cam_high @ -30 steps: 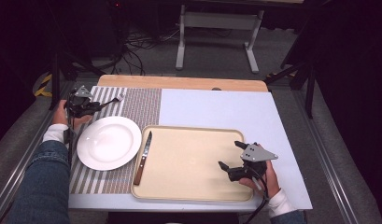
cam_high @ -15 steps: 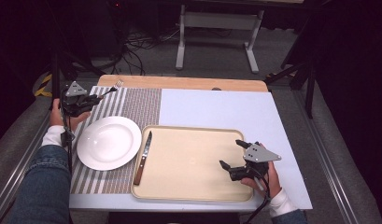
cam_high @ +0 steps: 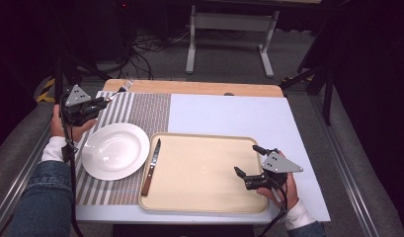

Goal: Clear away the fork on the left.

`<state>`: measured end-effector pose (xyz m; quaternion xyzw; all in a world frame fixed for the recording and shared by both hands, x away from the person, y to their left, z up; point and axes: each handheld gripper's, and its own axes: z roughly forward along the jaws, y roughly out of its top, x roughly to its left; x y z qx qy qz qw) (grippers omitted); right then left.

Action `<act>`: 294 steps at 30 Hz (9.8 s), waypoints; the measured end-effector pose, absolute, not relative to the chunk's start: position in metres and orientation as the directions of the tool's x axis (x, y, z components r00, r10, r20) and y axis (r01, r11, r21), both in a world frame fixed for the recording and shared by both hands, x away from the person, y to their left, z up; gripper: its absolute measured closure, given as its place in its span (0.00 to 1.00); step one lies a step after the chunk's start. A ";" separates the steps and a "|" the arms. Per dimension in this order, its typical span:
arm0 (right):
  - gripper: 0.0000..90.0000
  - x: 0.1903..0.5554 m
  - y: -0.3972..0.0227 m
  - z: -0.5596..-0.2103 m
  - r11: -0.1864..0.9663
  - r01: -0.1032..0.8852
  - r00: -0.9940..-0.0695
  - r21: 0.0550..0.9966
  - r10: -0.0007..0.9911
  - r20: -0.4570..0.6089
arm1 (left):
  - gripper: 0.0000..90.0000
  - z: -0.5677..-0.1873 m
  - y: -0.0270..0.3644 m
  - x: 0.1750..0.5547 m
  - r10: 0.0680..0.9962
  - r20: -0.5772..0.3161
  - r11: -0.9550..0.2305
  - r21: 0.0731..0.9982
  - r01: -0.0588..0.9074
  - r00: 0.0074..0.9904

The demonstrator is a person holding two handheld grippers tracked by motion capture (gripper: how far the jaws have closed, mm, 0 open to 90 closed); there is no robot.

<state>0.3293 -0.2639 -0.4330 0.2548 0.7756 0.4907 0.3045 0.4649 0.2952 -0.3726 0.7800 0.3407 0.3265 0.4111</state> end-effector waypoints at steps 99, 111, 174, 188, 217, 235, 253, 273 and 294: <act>0.09 0.323 -0.269 -0.434 0.409 0.099 -0.664 0.907 0.707 -0.246 | 0.85 -0.450 0.114 0.318 0.442 0.244 -0.637 0.763 0.111 0.863; 0.09 0.323 -0.269 -0.436 0.415 0.109 -0.669 0.903 0.703 -0.242 | 0.91 -0.461 0.113 0.311 0.423 0.186 -0.625 0.769 0.137 0.887; 0.10 0.327 -0.263 -0.446 0.458 0.141 -0.687 0.878 0.684 -0.246 | 0.99 -0.457 0.094 0.365 0.320 0.314 -0.854 0.504 0.129 0.894; 0.10 0.326 -0.262 -0.446 0.463 0.139 -0.692 0.875 0.677 -0.249 | 0.98 -0.457 0.114 0.359 0.339 0.294 -0.849 0.505 0.156 0.894; 0.10 0.324 -0.261 -0.444 0.471 0.107 -0.690 0.876 0.669 -0.276 | 0.92 -0.449 0.127 0.352 0.349 0.324 -0.789 0.608 0.089 0.879; 0.10 0.323 -0.261 -0.443 0.473 0.102 -0.685 0.875 0.671 -0.284 | 0.74 -0.434 0.138 0.347 0.396 0.373 -0.703 0.711 0.016 0.839; 0.10 0.323 -0.261 -0.443 0.472 0.102 -0.684 0.876 0.672 -0.283 | 0.42 -0.423 0.145 0.343 0.455 0.353 -0.615 0.789 0.002 0.817; 0.10 0.322 -0.261 -0.442 0.469 0.095 -0.682 0.878 0.673 -0.286 | 0.14 -0.416 0.156 0.341 0.482 0.354 -0.588 0.809 -0.003 0.801; 0.08 0.322 -0.263 -0.440 0.452 0.088 -0.665 0.888 0.691 -0.285 | 0.10 -0.413 0.175 0.339 0.499 0.364 -0.583 0.812 -0.006 0.787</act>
